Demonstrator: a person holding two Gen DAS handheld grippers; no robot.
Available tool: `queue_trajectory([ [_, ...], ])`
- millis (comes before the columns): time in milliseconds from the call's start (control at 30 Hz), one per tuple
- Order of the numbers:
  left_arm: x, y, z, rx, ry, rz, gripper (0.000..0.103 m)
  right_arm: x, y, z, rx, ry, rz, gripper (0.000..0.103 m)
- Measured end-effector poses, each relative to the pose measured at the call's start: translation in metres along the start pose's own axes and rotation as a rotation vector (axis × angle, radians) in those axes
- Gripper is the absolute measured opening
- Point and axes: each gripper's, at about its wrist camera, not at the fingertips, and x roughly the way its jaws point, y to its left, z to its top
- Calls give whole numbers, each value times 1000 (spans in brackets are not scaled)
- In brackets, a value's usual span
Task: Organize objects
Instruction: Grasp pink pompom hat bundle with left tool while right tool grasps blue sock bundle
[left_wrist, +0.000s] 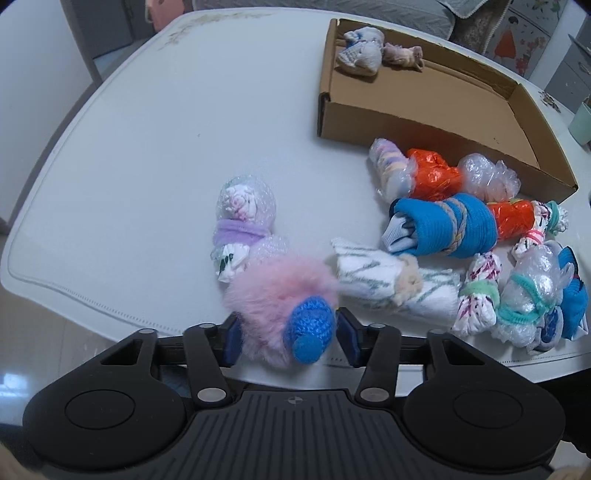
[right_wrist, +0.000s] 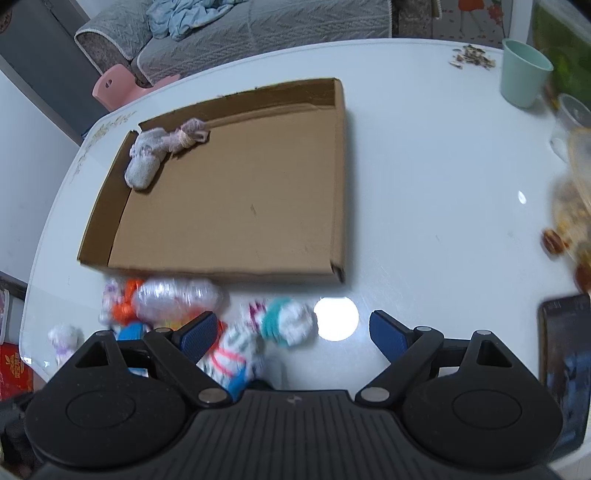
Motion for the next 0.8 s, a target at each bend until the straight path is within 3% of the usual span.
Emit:
queue_trajectory([
  [233,4,-4,1,15,-5,-18,46,0,14,-47,-123,95,13,82],
  [333,4,-5,1,19,-6,-27,44,10,22,-49,-166,125,1,73],
  [567,1,-4,2,13,-19,-50,42,28,33,-49,-210,171,3,66],
  [667,-4,-6,2,17,-38,-59,42,30,35,-51,-213,184,27,46],
  [800,-11,-4,1,10,-48,-75,41,26,34,-51,-219,163,23,41],
])
